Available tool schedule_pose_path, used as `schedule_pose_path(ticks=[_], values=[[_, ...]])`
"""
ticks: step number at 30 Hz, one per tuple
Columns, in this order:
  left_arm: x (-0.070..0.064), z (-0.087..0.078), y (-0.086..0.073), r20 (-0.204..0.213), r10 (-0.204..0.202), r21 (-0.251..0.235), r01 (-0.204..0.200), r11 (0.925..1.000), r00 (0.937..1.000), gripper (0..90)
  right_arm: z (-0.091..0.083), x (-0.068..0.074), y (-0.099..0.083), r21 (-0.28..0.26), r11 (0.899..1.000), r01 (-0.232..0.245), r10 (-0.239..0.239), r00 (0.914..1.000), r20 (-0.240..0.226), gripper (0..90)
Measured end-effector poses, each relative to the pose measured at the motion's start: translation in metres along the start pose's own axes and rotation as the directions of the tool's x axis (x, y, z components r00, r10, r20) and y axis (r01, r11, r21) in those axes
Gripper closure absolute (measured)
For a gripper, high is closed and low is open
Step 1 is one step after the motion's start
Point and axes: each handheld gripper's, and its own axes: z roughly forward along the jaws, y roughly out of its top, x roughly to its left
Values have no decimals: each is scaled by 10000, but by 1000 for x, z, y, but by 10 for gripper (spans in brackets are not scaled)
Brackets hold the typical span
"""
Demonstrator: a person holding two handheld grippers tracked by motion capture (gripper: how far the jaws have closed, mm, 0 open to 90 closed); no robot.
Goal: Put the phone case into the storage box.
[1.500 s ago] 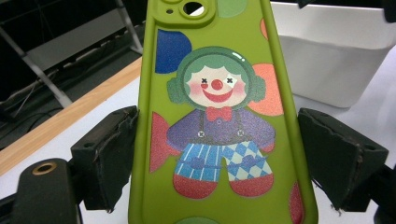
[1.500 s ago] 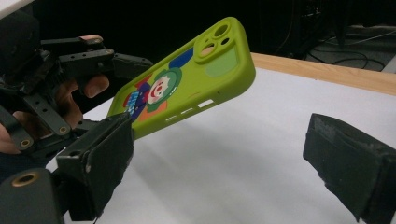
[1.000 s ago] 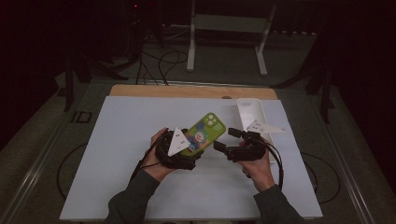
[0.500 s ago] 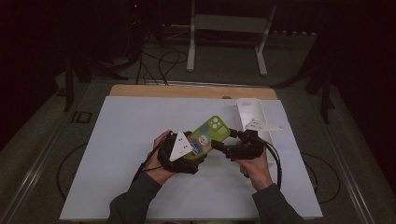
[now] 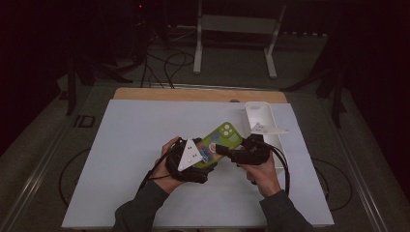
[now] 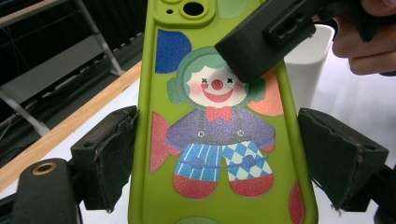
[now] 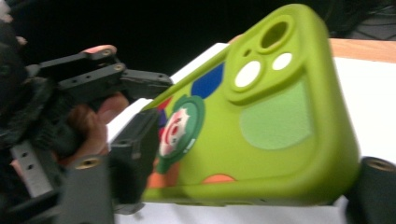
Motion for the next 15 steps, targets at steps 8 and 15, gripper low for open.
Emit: schedule_pose_path(ticks=[8,15], values=[[-1,-1,0,120,-9,-76,10,10000,9999,162,-1,-4,0,-57,9984,-560,555,9964,-636,536],[-5,3,-1,183,97,-2,-97,10000,9998,162,0,-3,0,-51,9971,-755,743,9896,-1231,730]])
